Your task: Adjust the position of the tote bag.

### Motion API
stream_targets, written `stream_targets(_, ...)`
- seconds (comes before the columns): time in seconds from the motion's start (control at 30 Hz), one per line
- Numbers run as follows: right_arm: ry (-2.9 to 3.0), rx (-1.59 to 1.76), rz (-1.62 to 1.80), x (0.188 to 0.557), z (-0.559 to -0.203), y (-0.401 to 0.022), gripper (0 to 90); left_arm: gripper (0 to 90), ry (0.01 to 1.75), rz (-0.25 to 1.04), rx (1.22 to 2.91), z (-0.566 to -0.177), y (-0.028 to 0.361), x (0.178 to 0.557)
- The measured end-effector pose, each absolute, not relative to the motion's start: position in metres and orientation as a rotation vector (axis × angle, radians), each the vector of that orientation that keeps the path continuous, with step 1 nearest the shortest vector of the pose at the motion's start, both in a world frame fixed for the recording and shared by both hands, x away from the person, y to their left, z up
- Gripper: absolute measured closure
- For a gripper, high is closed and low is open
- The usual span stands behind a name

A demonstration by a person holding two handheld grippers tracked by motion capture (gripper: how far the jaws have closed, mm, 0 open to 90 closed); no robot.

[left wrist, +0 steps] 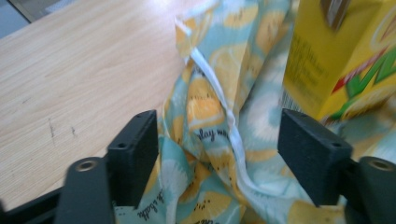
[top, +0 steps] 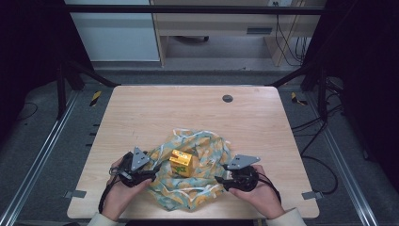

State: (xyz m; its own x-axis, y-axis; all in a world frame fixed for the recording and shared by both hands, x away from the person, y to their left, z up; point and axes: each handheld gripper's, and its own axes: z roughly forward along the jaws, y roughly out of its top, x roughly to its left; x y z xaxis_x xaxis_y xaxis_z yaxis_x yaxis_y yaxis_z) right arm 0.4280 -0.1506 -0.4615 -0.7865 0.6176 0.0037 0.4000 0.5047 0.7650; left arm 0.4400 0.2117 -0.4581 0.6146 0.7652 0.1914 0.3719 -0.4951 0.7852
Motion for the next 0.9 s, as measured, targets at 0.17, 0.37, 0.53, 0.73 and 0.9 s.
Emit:
stream_targets(0.17, 2.382, 0.930, 1.174, 0.430, -0.456, -0.167, 29.0, 20.8, 0.941, 0.691, 2.020, -0.450, 0.222, 0.441)
stream_targets(0.37, 2.283, 1.040, 1.180, 0.439, -0.455, -0.184, 19.6, 18.2, 0.971, 0.707, 1.966, -0.444, 0.235, 0.442)
stream_targets(0.53, 2.199, 1.114, 1.156, 0.446, -0.455, -0.199, 13.9, 16.3, 1.028, 0.737, 1.897, -0.439, 0.254, 0.446)
stream_targets(0.73, 2.074, 1.195, 1.138, 0.455, -0.454, -0.223, 10.2, 14.5, 1.080, 0.756, 1.844, -0.436, 0.273, 0.449)
stream_targets(0.9, 2.024, 1.229, 1.120, 0.459, -0.456, -0.238, 7.5, 11.8, 1.126, 0.808, 1.838, -0.437, 0.288, 0.454)
